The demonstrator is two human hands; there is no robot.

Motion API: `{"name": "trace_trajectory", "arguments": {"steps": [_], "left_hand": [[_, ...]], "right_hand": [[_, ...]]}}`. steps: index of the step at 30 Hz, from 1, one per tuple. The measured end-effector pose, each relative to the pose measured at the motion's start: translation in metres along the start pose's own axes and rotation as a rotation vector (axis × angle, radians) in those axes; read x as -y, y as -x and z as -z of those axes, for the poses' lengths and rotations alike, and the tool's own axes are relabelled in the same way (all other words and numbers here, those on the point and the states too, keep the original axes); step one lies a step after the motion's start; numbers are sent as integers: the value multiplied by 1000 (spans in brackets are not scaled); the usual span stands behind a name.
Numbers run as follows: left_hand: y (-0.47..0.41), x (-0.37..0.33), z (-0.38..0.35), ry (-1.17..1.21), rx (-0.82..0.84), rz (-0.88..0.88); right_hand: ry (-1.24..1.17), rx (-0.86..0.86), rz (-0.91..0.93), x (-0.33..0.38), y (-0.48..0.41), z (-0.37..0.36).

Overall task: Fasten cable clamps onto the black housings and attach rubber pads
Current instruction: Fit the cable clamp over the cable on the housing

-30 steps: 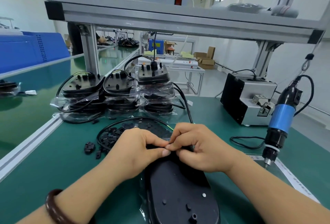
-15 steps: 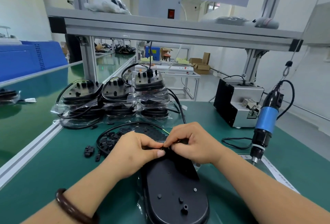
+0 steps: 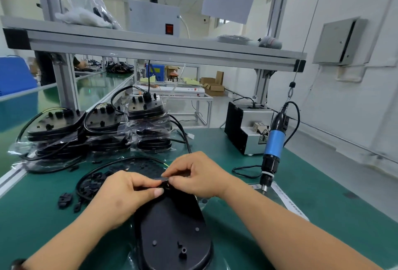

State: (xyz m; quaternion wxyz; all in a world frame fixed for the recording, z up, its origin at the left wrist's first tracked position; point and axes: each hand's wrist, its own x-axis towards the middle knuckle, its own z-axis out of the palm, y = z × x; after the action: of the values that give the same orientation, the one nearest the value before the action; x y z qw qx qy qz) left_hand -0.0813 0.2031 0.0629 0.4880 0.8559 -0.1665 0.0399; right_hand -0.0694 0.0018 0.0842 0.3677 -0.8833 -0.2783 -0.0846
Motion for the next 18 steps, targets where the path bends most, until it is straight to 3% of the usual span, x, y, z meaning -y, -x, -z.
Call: {"name": "trace_trajectory", "arguments": {"steps": [3,8,10,12,16,18], "left_hand": [[0,1,-1,11,-10,16],[0,4,-1,4,-13,20],[0,6,-1,14,-11,23],[-1,6,-1,12,-16,27],[-2,8,-2,9,-18,21],[-2,9,-1,2,-16,18]], "right_hand": [[-45,-268,-48,-6,3,17],[175,-872,-176,-28,10,75],[281,-1074,-311,-41,17,95],[355,-1234,-570,-56,25,109],[182,-1296,-929,-78,38,124],[-196,-1278,-983,-82,42,124]]}}
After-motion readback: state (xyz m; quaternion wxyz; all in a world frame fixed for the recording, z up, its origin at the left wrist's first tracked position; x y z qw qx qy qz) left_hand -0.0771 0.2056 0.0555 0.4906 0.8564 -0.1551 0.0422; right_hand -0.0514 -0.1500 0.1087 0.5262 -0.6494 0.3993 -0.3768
